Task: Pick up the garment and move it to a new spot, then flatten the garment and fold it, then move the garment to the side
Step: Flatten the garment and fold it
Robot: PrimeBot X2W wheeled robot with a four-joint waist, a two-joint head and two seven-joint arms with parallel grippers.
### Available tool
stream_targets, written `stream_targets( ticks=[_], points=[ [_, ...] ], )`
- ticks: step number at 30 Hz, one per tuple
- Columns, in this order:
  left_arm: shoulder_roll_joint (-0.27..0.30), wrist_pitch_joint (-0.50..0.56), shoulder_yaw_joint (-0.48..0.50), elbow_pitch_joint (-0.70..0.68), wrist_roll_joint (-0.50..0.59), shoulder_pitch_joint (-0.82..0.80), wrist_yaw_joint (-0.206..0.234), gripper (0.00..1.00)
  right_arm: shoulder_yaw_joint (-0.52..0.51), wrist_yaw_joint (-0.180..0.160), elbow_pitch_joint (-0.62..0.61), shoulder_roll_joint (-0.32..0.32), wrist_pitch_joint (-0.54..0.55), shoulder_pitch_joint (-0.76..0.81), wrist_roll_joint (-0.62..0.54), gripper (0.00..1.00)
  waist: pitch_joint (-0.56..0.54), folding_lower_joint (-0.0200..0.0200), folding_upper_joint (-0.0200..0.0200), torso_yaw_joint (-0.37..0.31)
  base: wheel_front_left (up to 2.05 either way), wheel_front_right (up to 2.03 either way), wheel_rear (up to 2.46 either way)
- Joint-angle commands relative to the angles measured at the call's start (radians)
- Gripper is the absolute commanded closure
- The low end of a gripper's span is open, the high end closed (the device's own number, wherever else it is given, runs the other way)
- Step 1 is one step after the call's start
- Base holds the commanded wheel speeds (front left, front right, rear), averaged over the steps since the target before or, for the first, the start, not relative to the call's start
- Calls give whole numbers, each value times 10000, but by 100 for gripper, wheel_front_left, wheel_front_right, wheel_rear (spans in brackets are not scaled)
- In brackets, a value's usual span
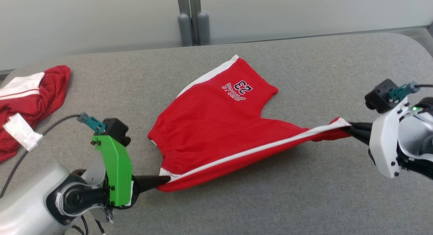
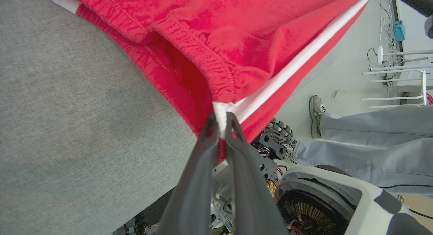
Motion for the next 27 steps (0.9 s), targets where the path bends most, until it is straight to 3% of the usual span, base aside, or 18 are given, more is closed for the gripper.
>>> stream_targets(
  ticks=[1, 10, 20, 27],
  points=[
    [91, 219, 215, 43, -275, -369, 117, 100, -200, -24, 78, 4, 88, -331, -38, 100, 676, 1, 0, 453, 0, 0, 0],
    [-527, 1432, 1099, 822, -1492, -2165, 526, 100, -60, -24, 1337, 718, 594, -3025, 11, 100, 2702, 1, 0, 1442, 0, 0, 0],
    [-1424, 1455, 1653, 2101, -1427, -3760, 333, 100, 1130, -23, 3588, 1740, -14, -6357, -107, 100, 4571, 1, 0, 2252, 0, 0, 0],
    [-2110, 1392, 1881, 3068, -1429, -4523, -7, 100, 2288, -21, 5028, 2365, -624, -7756, -62, 100, 5105, 1, 0, 2485, 0, 0, 0]
  ],
)
